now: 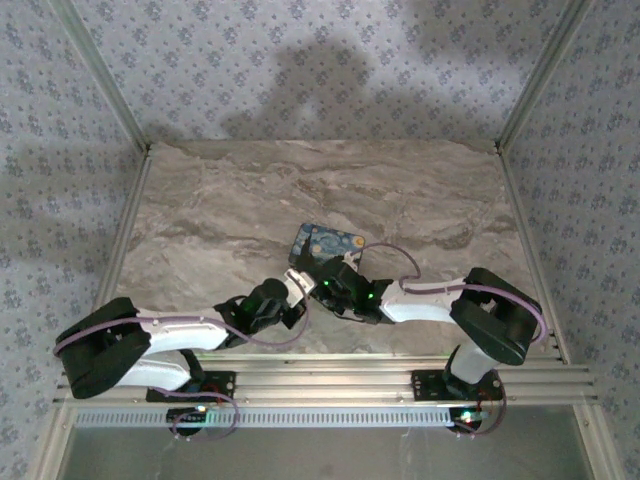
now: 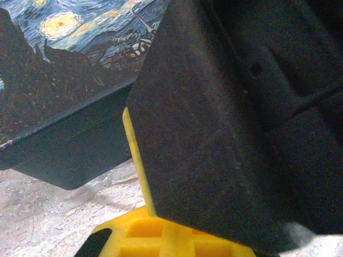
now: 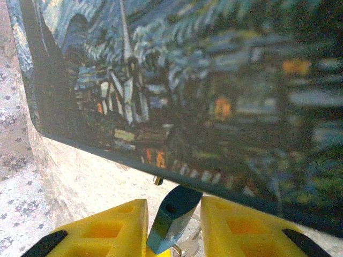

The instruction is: Unlock a padlock with a key

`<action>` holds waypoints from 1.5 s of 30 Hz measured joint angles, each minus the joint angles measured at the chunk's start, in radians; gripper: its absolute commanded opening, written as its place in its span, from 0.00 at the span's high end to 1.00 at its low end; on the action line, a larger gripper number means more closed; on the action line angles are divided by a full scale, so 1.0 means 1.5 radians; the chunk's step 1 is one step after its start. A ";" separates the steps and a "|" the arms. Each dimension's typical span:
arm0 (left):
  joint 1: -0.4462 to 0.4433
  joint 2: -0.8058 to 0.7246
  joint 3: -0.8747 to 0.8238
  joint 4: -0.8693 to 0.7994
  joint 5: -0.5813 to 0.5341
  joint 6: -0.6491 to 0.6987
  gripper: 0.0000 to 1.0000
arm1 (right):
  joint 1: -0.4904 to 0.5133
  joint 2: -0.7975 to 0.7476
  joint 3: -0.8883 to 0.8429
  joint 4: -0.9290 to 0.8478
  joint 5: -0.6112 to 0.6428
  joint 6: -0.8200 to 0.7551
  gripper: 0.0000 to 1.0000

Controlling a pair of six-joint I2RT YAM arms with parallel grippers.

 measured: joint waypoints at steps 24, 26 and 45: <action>-0.014 0.001 0.000 0.001 -0.016 0.009 1.00 | -0.018 -0.004 0.010 -0.030 -0.008 0.001 0.68; -0.016 0.001 0.000 0.003 -0.019 0.009 1.00 | -0.018 -0.004 0.010 -0.036 -0.007 -0.005 0.62; -0.024 0.005 -0.005 0.008 -0.008 0.003 1.00 | -0.020 -0.019 0.002 -0.041 -0.011 0.002 1.00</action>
